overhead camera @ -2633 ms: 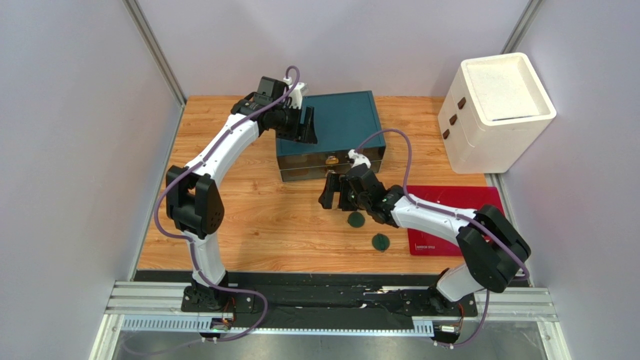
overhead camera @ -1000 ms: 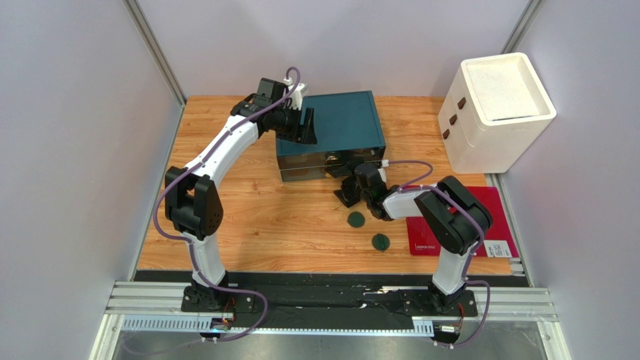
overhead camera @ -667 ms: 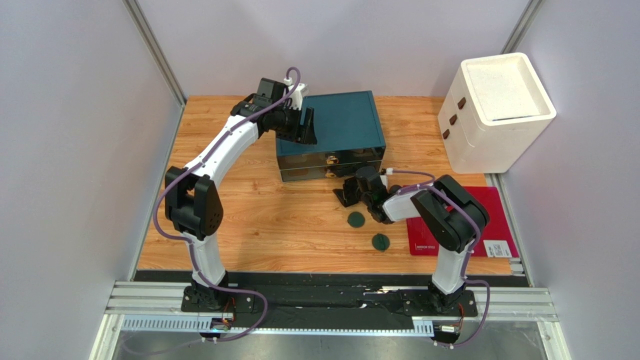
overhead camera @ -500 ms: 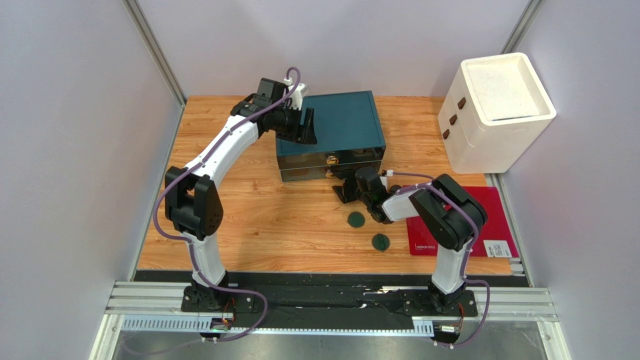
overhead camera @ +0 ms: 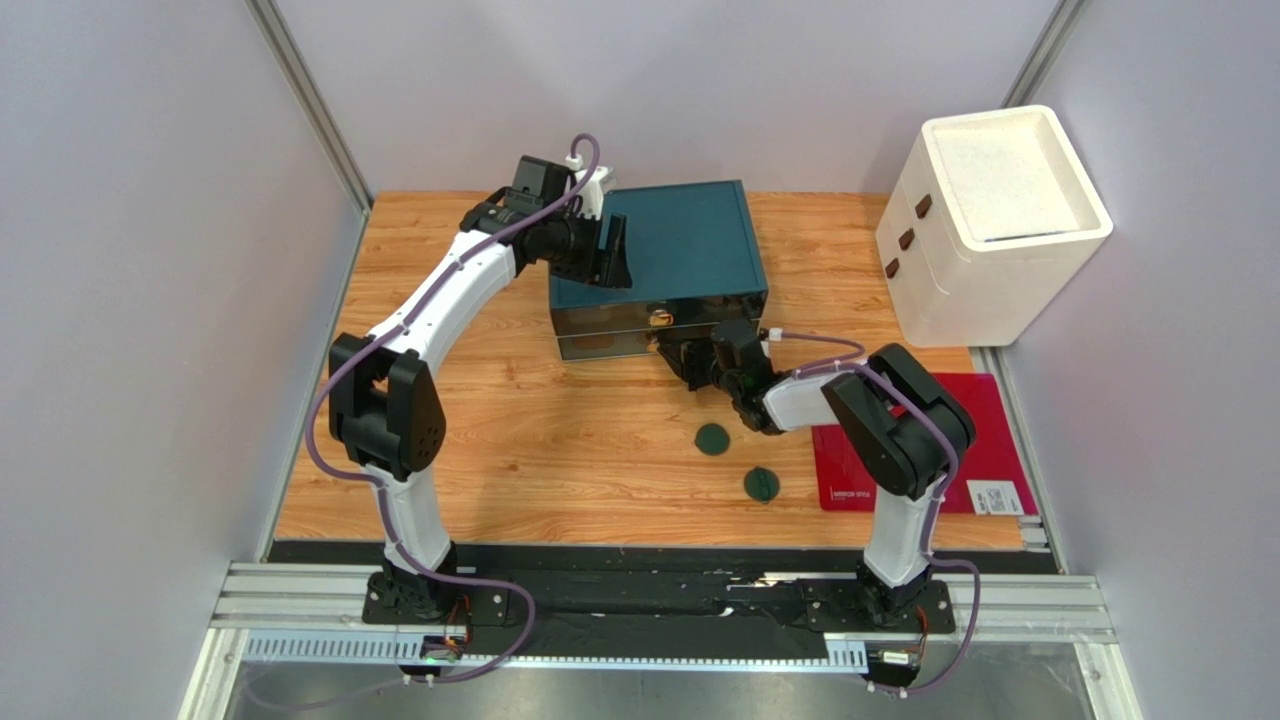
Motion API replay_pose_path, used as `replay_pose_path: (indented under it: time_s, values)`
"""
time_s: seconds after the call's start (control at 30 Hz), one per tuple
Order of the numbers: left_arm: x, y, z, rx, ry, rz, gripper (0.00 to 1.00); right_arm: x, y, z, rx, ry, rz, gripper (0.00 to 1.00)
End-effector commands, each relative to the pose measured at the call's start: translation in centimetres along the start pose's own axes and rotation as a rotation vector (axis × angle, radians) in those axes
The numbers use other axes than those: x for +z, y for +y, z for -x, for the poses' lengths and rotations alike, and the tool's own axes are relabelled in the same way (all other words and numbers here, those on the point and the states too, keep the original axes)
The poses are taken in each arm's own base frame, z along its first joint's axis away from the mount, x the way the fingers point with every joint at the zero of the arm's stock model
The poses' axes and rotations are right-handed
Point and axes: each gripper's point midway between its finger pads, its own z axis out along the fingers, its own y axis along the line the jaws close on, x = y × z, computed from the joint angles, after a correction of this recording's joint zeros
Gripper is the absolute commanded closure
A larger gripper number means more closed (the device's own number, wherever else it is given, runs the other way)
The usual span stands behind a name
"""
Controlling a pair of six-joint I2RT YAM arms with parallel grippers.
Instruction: Organize the makeup
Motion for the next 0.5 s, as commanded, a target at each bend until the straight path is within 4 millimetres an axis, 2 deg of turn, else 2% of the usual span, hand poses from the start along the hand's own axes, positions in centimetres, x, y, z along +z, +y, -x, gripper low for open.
replay_pose_path:
  time_s: [0.0, 0.13, 0.23, 0.33, 0.47]
  values:
    - [-0.1, 1.2, -4.2, -0.047, 0.146, 0.047, 0.25, -0.1, -5.4, 0.6, -0.057, -0.012, -0.221, 1.00]
    - [0.0, 1.3, -4.1, -0.053, 0.148, 0.059, 0.24, -1.2, -5.9, 0.9, -0.074, -0.020, -0.274, 1.00]
    - [0.0, 1.5, -4.1, -0.058, 0.154, 0.068, 0.24, -2.3, -7.3, 0.7, -0.057, 0.006, -0.326, 1.00]
    - [0.2, 1.7, -3.9, -0.060, 0.156, 0.079, 0.24, -3.3, -7.7, 0.5, -0.039, 0.020, -0.340, 1.00]
    - [0.5, 1.9, -3.8, -0.067, 0.167, 0.088, 0.24, -4.6, -7.3, 0.2, -0.041, 0.036, -0.343, 1.00]
